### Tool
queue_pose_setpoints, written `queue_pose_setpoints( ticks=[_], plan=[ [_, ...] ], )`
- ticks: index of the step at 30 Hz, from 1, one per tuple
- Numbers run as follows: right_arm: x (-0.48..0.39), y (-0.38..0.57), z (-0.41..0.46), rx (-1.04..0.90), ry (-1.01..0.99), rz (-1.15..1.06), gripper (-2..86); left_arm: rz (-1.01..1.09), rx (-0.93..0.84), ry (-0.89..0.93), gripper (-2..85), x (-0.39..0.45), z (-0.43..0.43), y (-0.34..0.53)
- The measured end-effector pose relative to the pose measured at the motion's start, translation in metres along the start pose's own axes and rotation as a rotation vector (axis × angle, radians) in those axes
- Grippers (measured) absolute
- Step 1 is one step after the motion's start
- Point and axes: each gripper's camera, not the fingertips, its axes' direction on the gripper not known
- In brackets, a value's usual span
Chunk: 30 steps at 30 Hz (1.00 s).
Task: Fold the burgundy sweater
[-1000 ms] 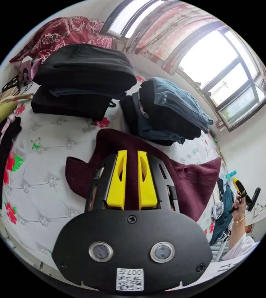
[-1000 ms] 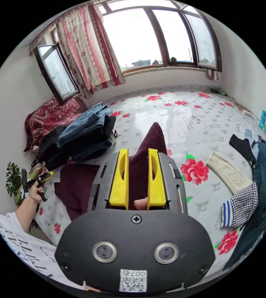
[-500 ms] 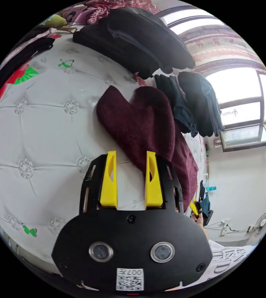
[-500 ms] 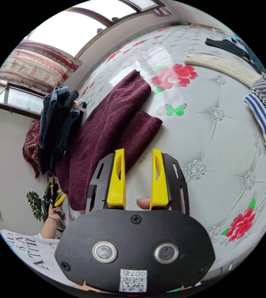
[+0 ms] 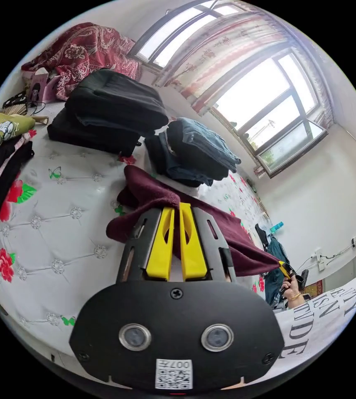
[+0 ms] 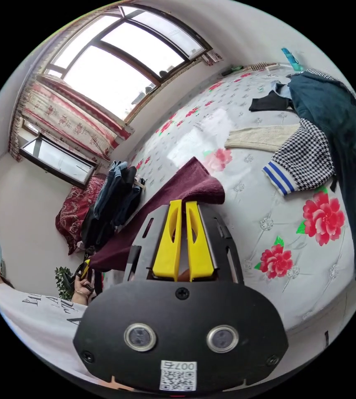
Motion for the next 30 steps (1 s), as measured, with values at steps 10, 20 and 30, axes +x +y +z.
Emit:
queue_pose_setpoints(
  ticks=[10, 20, 30],
  plan=[
    [0.044, 0.036, 0.012, -0.065, 0.095, 0.158, -0.2, 0.065, -0.392, -0.012, 11.7, 0.017, 0.126, -0.036],
    [0.077, 0.040, 0.029, -0.128, 0.108, 0.218, -0.3, -0.294, -0.326, -0.033, 7.8, -0.096, 0.062, 0.067],
    [0.070, 0.014, 0.025, -0.093, 0.017, 0.182, -0.2, -0.462, -0.391, 0.182, 2.7, -0.121, 0.132, 0.022]
  ],
)
